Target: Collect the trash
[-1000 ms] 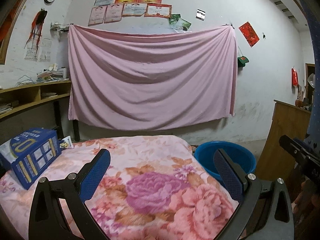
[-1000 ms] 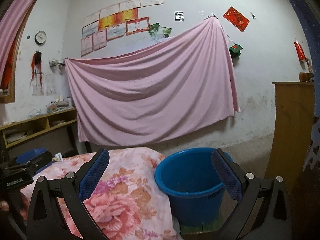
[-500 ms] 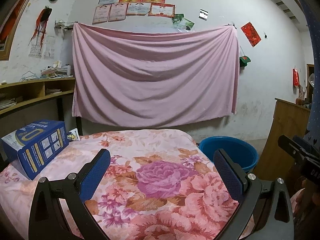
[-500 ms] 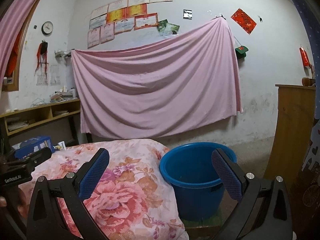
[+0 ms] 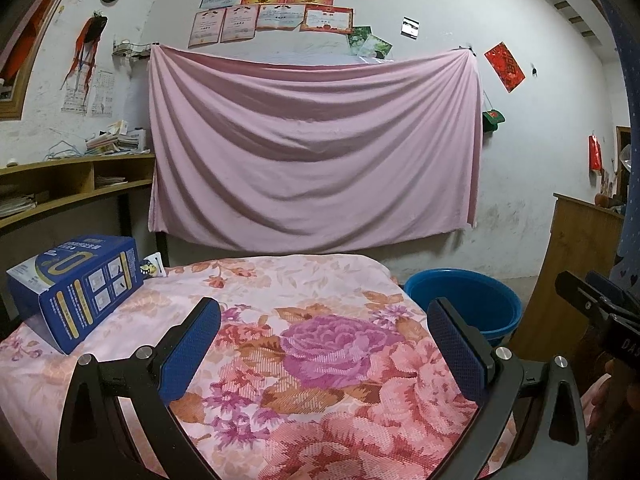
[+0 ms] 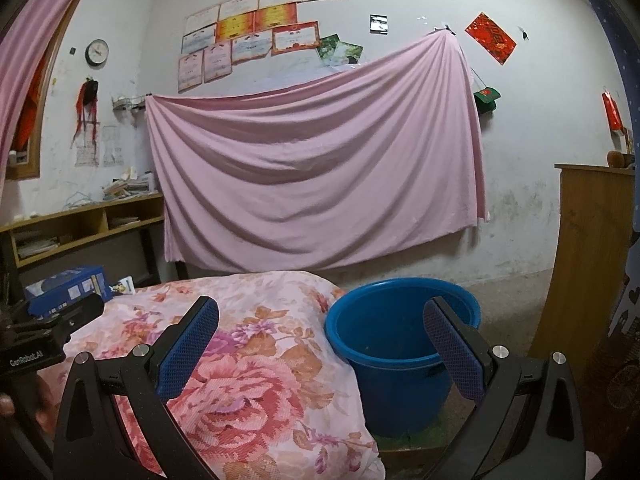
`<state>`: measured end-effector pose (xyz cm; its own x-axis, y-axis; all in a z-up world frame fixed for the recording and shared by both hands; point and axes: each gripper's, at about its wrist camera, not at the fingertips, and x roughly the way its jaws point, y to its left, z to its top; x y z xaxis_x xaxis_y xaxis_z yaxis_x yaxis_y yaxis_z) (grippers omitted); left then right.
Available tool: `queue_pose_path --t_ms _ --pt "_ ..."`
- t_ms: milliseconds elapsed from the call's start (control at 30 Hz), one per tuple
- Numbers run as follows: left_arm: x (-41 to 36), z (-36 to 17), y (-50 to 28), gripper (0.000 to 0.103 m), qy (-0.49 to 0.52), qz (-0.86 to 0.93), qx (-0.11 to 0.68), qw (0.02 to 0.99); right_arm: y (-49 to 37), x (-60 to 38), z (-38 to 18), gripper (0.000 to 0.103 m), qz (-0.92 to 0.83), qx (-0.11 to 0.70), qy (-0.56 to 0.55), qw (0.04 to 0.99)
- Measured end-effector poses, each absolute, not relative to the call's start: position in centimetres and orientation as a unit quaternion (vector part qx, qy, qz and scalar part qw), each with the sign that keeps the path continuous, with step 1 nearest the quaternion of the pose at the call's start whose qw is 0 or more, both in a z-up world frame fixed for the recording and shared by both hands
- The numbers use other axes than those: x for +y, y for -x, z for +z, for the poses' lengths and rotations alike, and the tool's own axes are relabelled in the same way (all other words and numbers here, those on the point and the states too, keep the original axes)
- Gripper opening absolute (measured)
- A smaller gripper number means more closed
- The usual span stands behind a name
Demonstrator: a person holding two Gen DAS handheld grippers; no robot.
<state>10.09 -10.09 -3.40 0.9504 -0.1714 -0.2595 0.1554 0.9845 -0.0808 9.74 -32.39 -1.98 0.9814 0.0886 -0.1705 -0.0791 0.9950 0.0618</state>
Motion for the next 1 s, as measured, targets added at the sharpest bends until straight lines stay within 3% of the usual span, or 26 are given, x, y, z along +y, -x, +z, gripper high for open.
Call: queue_pose_path --t_ms 1000 --pt "-10.2 -4.4 -10.2 0.101 0.027 -0.080 0.141 0.986 -10.1 -31.4 -3.1 0.103 0.054 0.103 -0.023 0.993"
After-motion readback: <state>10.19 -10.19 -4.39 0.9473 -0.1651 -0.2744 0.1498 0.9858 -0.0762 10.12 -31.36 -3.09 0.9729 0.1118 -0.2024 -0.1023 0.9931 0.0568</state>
